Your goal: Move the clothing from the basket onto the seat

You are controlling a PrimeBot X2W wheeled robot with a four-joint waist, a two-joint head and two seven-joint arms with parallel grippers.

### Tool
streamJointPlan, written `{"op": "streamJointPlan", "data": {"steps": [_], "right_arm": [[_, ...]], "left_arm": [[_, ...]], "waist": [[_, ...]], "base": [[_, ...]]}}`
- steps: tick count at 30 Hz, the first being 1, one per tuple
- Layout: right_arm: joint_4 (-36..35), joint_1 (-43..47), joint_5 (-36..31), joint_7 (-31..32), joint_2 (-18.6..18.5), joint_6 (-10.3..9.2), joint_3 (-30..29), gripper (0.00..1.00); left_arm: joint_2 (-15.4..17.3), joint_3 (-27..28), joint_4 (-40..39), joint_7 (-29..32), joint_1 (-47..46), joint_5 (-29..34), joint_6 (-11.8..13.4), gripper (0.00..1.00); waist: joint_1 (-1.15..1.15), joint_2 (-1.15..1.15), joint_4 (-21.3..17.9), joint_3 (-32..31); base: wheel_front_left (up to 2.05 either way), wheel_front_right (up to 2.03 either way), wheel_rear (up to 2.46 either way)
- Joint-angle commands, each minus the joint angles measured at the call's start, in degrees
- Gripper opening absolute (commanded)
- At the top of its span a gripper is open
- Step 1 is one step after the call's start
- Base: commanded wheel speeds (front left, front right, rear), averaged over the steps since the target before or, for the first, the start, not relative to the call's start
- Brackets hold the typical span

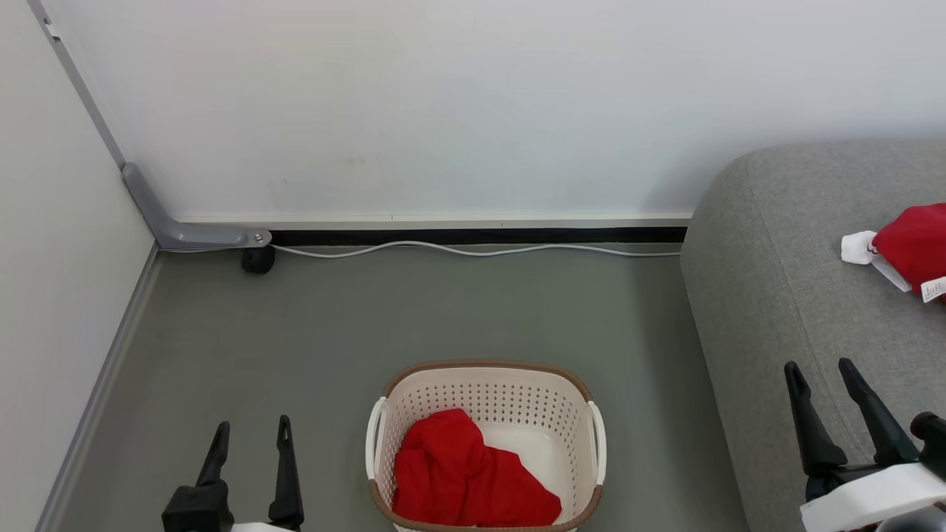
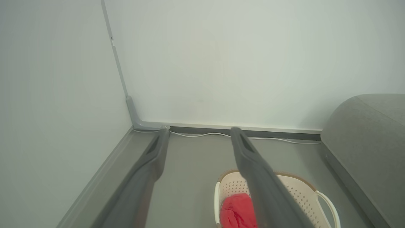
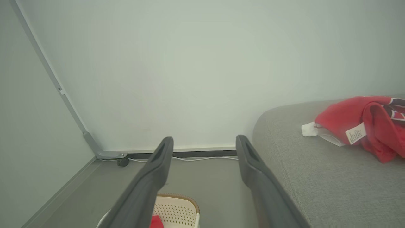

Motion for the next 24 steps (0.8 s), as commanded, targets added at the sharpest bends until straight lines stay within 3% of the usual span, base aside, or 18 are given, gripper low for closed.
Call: {"op": "streamJointPlan", "data": {"steps": [1,24], "right_arm": [[-1.1,-0.9,-0.3,-0.3,-1.3,0.17,1.0,1.0],[-1.6,-2.0,0.3,-0.3,-2.0,0.17,0.8,1.0]], "left_arm": [[0.2,1.9,-1.8,-0.3,-0.8,0.3,-0.1,1.0],[0.1,-2.6,-1.0,-0.3,-0.1,-4.1,2.2,1.0]], "waist": [[0.0,0.0,-0.1,0.0],[0.0,0.0,-1.0,2.1]], "base": [[0.0,0.0,0.0],[0.0,0.0,0.0]]}}
